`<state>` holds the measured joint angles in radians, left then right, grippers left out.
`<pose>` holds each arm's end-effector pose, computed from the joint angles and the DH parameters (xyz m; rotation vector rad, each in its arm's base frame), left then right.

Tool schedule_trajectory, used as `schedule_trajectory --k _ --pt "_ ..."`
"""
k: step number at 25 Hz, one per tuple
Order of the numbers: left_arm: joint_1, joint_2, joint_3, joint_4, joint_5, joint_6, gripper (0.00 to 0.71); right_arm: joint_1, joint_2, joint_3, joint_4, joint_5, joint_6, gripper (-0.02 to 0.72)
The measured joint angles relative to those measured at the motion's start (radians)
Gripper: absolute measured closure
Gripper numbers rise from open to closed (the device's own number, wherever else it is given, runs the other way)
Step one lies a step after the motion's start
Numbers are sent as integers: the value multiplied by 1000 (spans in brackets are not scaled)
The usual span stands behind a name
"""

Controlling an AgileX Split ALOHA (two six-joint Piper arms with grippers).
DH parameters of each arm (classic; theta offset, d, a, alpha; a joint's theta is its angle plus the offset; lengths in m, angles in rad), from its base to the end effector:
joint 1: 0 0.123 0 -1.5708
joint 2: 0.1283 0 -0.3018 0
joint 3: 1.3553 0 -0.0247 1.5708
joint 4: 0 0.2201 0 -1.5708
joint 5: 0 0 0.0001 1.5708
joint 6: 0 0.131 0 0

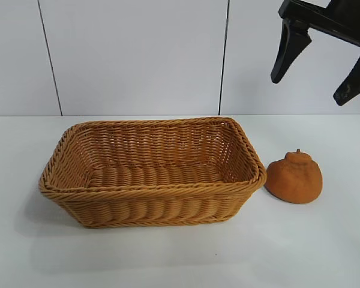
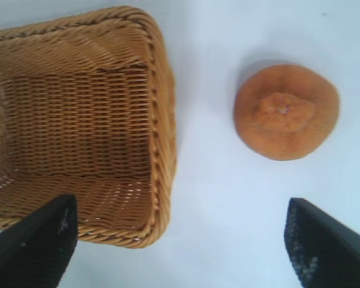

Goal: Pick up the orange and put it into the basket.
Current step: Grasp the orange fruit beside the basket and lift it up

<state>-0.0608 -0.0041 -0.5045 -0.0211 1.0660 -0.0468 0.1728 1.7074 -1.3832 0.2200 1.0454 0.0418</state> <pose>-0.0146 -0.0015 0.2449 0.0154 2.0420 -0.0926 0.3273 0.0822 0.2636 -0.0686 2.8578 0.3386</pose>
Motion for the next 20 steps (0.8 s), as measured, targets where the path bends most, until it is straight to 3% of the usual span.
schedule_trajectory --k 12,20 --pt "0 0 0 2 0 0 90 -67 262 -97 -25 9 17 63" --pt "0 0 0 2 0 0 90 -67 436 -99 2 -75 17 63"
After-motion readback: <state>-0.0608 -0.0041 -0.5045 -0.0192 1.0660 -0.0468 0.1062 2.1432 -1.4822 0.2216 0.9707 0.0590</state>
